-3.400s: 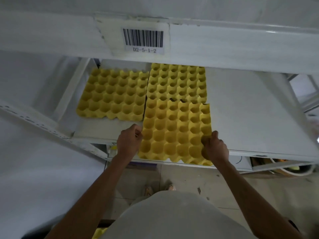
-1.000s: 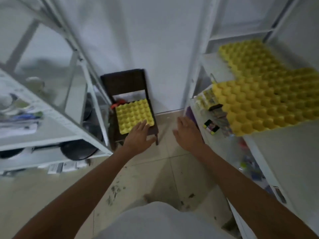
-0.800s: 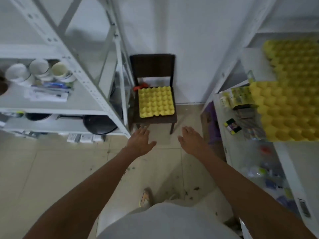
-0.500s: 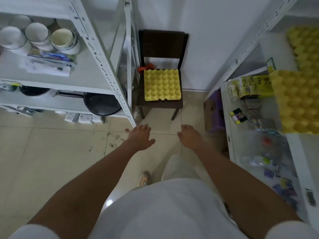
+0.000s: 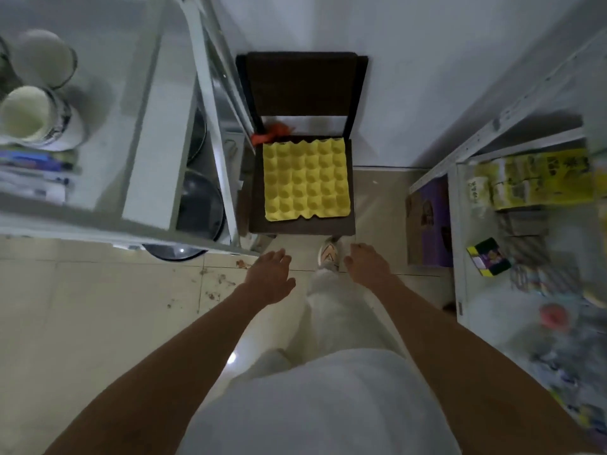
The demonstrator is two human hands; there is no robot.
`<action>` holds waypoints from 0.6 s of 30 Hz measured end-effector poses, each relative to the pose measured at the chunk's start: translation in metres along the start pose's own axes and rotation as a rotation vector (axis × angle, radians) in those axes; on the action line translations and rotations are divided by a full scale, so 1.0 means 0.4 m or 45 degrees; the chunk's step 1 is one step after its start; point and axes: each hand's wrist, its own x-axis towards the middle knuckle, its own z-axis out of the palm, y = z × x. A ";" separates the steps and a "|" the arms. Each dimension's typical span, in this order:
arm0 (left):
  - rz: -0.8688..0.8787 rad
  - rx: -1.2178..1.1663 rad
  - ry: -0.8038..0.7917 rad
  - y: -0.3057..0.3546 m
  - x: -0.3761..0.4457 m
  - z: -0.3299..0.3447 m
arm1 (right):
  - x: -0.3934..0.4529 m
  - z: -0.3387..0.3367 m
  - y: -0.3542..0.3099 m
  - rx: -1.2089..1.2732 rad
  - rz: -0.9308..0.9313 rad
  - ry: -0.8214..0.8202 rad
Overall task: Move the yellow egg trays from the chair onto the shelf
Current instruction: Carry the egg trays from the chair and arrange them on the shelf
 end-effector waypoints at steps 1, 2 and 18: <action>-0.017 -0.019 -0.033 -0.001 0.046 -0.016 | 0.048 -0.019 0.006 0.088 0.037 -0.031; -0.045 -0.046 -0.046 -0.004 0.096 -0.031 | 0.098 -0.038 0.012 0.186 0.075 -0.064; -1.019 -0.893 0.300 -0.306 0.777 0.025 | 0.849 -0.017 0.070 0.528 0.352 0.146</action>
